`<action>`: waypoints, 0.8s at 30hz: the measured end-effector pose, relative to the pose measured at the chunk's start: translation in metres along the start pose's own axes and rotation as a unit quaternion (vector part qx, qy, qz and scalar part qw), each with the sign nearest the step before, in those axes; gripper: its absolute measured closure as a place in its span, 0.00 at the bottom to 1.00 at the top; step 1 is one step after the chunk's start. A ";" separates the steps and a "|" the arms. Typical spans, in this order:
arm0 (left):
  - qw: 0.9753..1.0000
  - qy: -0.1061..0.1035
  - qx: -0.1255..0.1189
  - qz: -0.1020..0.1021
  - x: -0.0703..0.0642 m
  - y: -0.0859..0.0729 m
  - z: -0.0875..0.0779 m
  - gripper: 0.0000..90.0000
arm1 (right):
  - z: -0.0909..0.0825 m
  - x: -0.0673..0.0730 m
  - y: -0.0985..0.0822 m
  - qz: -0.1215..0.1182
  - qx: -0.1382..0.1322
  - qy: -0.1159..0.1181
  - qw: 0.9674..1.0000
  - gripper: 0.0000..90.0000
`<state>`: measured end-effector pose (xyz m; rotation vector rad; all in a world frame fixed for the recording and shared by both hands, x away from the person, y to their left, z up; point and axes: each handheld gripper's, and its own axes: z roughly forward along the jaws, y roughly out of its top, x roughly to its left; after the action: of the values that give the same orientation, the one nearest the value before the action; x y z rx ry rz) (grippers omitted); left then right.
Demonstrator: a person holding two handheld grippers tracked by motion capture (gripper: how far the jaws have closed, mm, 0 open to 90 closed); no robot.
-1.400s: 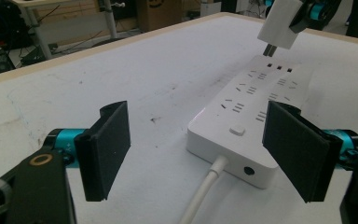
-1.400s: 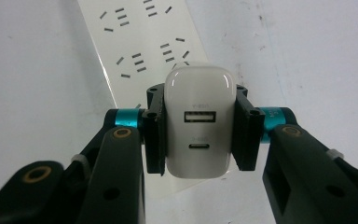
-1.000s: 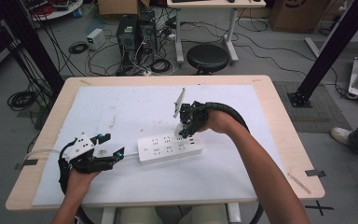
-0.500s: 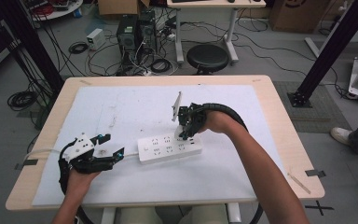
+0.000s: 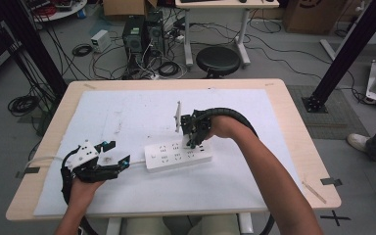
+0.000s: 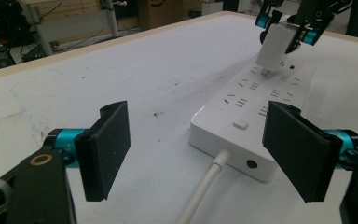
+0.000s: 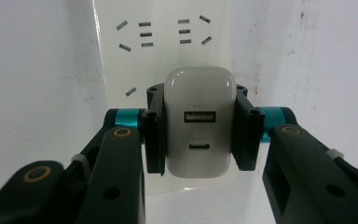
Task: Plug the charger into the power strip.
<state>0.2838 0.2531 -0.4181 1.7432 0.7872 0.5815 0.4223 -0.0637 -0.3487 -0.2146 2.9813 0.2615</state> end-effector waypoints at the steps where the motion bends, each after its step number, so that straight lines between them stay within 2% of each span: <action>1: 1.000 -0.001 0.001 0.000 0.000 0.000 0.000 0.26 | 0.000 0.000 0.001 -0.001 0.003 0.001 1.000 0.71; 8: 1.000 0.000 0.001 -0.001 0.000 0.000 -0.001 0.26 | 0.001 -0.003 0.007 -0.007 0.016 0.005 1.000 0.71; 12: 1.000 0.001 0.001 -0.002 0.001 -0.001 -0.002 0.26 | 0.001 -0.003 0.009 -0.002 0.021 0.009 1.000 0.71; 17: 1.000 0.001 0.002 -0.003 0.002 -0.002 -0.002 0.26 | 0.002 0.000 0.011 -0.013 0.025 0.000 1.000 0.71; 21: 1.000 0.000 0.002 -0.004 0.002 -0.003 -0.001 0.26 | 0.007 0.002 0.013 -0.013 0.044 0.001 0.999 0.71; 24: 1.000 0.002 0.002 -0.004 0.003 -0.004 -0.002 0.26 | 0.007 -0.002 0.013 -0.010 0.038 0.009 0.999 0.71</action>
<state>0.2839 0.2570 -0.4211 1.7422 0.7990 0.5777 0.4235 -0.0492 -0.3530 -0.2378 2.9978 0.1435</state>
